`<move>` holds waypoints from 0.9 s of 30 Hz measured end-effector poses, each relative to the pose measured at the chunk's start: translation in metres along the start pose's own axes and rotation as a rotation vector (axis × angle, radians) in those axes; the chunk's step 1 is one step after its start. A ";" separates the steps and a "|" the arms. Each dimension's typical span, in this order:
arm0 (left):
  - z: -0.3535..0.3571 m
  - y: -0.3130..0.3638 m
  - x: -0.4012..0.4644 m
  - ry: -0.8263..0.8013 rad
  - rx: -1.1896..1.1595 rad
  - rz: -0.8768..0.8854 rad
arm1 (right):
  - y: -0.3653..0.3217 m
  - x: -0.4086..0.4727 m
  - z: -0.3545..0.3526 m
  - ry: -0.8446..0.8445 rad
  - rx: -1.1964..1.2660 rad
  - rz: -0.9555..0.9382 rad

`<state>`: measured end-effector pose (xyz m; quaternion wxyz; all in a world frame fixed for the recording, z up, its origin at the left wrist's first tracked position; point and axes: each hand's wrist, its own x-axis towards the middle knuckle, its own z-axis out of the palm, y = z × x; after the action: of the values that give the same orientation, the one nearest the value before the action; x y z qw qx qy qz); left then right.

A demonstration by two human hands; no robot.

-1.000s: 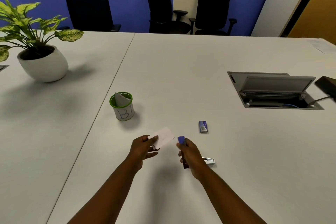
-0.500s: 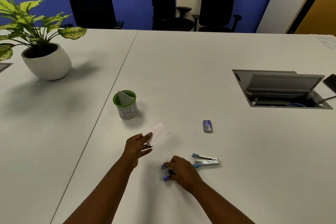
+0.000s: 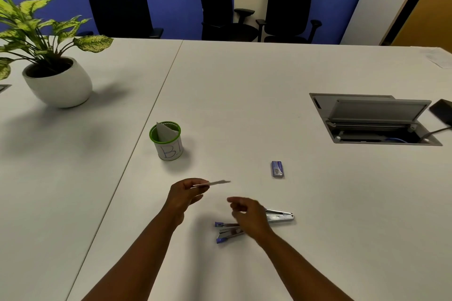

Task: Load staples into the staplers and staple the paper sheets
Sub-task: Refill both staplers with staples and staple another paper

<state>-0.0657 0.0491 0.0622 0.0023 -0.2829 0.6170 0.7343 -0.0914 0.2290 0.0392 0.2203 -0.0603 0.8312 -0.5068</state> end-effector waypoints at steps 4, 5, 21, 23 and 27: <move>0.002 0.008 -0.005 -0.124 0.040 0.129 | -0.030 0.003 -0.018 -0.104 0.562 0.285; 0.003 0.010 -0.006 -0.179 0.059 0.154 | -0.036 0.002 -0.023 -0.161 0.623 0.304; 0.016 0.024 -0.012 -0.246 -0.138 -0.035 | -0.068 -0.005 -0.033 -0.103 0.786 0.260; 0.014 0.025 -0.011 -0.204 -0.130 -0.108 | -0.068 -0.005 -0.034 -0.021 0.863 0.267; 0.013 0.024 -0.010 -0.167 -0.069 -0.047 | -0.067 -0.005 -0.035 0.051 0.908 0.277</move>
<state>-0.0715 0.0585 0.0886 0.0610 -0.2351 0.5821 0.7760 -0.1099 0.2269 0.1125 0.2694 0.1659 0.5311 -0.7860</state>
